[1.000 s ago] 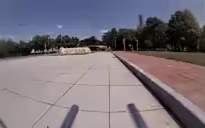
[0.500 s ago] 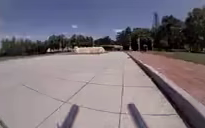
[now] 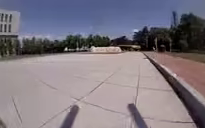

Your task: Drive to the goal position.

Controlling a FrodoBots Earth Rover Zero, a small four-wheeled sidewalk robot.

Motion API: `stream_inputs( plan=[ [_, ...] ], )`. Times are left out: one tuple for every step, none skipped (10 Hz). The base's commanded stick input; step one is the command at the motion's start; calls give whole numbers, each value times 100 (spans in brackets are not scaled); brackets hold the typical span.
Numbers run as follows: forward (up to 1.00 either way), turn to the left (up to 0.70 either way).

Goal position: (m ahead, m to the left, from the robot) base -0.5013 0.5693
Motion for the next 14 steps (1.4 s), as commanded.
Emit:
stream_inputs(
  plan=[
    [0,70],
    [0,70],
    [0,70],
    [0,70],
    [0,70],
    [0,70],
    [0,70],
    [0,70],
    [0,70],
    [0,70],
    [0,70],
    [0,70],
    [0,70],
    [0,70]
  ],
)
